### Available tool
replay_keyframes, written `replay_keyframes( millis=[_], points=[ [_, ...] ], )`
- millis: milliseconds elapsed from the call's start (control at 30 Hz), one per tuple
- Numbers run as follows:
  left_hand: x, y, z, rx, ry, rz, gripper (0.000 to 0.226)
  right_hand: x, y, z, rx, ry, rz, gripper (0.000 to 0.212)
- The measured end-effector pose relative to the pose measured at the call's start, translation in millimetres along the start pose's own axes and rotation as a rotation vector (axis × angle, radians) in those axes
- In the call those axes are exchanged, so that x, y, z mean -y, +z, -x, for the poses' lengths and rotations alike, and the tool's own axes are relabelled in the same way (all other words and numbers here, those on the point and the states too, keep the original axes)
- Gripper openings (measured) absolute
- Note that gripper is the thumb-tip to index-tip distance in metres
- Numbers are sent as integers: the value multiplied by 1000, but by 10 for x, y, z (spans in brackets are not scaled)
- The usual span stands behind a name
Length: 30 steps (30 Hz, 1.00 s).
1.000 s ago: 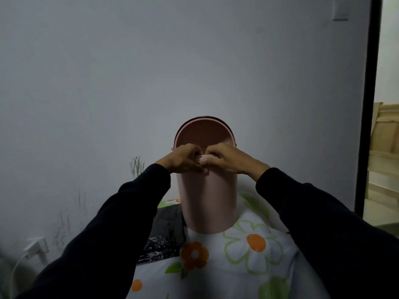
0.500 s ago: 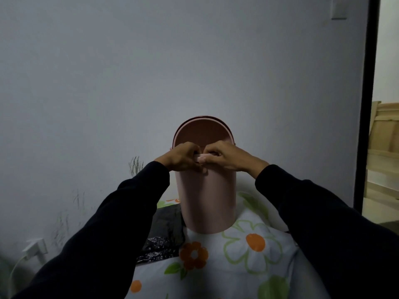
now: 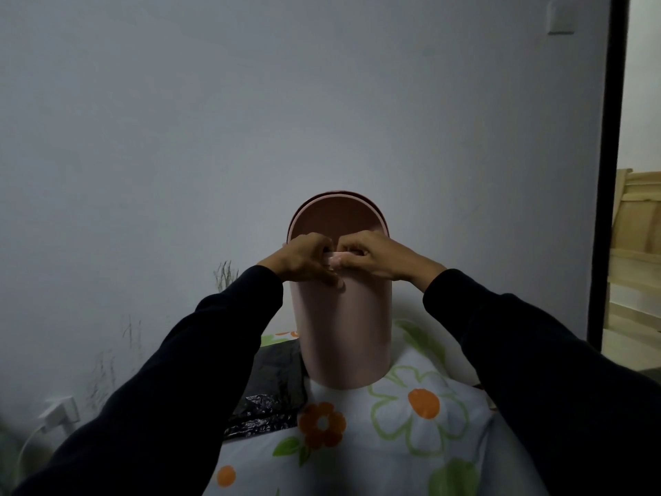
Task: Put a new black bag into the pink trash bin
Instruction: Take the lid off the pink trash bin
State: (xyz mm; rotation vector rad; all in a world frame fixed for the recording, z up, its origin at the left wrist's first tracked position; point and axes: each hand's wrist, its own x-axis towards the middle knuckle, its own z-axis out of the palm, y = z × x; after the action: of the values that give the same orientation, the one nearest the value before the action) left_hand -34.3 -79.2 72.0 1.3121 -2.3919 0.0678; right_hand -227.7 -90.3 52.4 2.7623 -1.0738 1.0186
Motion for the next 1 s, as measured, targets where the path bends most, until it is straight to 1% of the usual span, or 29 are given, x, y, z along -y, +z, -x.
replay_keyframes(
  millis=[100, 167, 267, 400, 500, 567, 700, 767, 867, 933, 1000],
  points=[
    [33, -2, 16, -6, 8, 31, 37, -9, 3, -11, -2, -1, 9, 38],
    [87, -32, 40, 0, 10, 125, 29, -10, -9, -19, 4, 6, 26, 39],
    [187, -115, 110, 23, -1, 216, 25, 4, -32, -18, 16, 2, 29, 36],
    [311, -160, 207, -2, 41, 211, 33, 45, -24, -26, 20, 9, 35, 40],
    [317, -128, 239, -39, 114, 166, 33, 67, -31, -17, 11, 39, 67, 42],
    [316, -106, 235, -63, 143, 167, 34, 70, -56, 7, -3, 71, 68, 41],
    [344, -65, 260, -97, 165, 172, 44, -10, -132, 109, -50, 134, 89, 40],
    [349, -50, 263, -122, 167, 191, 38, -89, -168, 176, -90, 189, 108, 37],
    [343, -34, 252, -133, 205, 226, 22, -190, -193, 274, -106, 312, 15, 40],
    [373, 2, 235, -129, 194, 235, 20, -216, -189, 307, -100, 358, -46, 41],
    [418, 50, 236, -112, 119, 275, 22, -211, -176, 321, -100, 381, -96, 45]
  ],
)
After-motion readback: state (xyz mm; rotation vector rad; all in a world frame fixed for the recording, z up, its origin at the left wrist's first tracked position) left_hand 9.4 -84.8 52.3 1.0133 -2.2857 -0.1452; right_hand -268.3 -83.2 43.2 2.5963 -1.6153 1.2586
